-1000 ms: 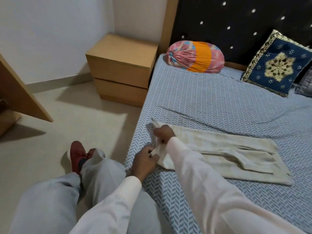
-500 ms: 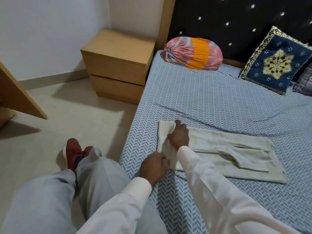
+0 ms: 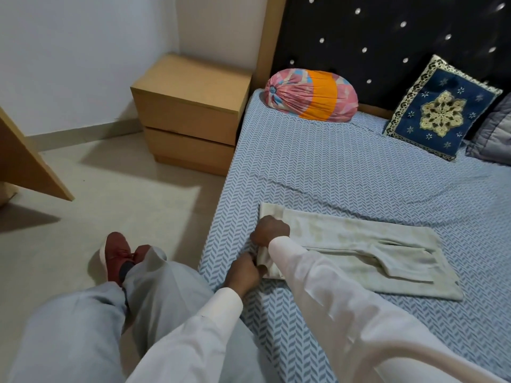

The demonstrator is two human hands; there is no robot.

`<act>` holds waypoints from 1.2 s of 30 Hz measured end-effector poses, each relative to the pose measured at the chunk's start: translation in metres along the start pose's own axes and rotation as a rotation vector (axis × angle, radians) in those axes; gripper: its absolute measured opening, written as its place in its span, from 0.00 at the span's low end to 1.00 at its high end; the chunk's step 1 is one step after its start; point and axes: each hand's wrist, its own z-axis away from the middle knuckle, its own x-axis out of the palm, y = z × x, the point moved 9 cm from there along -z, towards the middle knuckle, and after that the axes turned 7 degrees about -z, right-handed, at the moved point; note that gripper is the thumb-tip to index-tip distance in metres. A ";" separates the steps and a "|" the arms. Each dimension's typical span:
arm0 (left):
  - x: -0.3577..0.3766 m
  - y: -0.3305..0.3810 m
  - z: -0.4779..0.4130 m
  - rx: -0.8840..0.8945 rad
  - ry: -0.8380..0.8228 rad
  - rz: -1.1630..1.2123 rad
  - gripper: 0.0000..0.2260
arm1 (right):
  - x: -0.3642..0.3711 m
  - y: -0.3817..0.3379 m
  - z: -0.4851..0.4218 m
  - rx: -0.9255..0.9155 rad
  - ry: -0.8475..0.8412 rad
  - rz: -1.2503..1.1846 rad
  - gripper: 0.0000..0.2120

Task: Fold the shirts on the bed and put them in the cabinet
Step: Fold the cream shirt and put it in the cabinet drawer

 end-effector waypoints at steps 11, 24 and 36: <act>-0.195 -0.062 0.060 0.054 0.538 0.091 0.06 | -0.030 -0.188 0.042 -0.350 0.034 -0.209 0.14; -0.087 0.004 0.055 0.346 0.341 -0.080 0.22 | -0.016 0.047 0.029 -0.264 -0.097 -1.045 0.43; 0.048 0.053 0.015 0.465 0.142 -0.869 0.30 | -0.055 0.278 0.048 0.017 0.059 -1.206 0.34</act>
